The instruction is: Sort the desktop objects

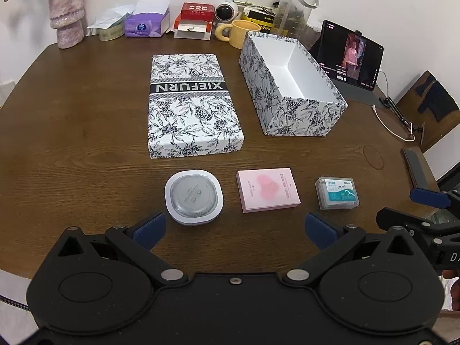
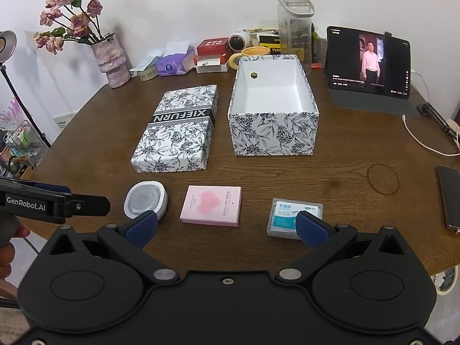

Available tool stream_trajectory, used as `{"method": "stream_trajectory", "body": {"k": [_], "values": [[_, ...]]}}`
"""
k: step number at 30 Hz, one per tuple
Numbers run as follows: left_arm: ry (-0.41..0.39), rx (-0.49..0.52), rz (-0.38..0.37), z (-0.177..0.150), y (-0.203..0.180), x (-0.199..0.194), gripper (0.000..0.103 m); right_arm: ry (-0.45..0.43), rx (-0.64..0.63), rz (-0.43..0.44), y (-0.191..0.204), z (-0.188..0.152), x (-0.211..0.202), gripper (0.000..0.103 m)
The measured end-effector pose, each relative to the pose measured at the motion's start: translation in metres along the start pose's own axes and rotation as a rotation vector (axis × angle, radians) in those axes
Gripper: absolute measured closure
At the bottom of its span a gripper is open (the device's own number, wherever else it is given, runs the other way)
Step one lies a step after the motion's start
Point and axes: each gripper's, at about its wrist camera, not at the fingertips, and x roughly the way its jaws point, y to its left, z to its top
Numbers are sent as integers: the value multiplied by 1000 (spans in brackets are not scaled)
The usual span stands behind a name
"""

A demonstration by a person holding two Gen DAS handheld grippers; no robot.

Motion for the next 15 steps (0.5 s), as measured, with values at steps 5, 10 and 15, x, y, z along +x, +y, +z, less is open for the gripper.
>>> {"method": "stream_trajectory", "body": {"k": [5,10,15], "values": [[4,7,-2,0,-1,2,0,7,6,-6,-3,2,2,0],[10,10,-1,1,-1,4,0,9,5,-5,-4,0,3,0],[10,20,-4,2,-3,5,0,10,1,-6,-5,1,4,0]]}}
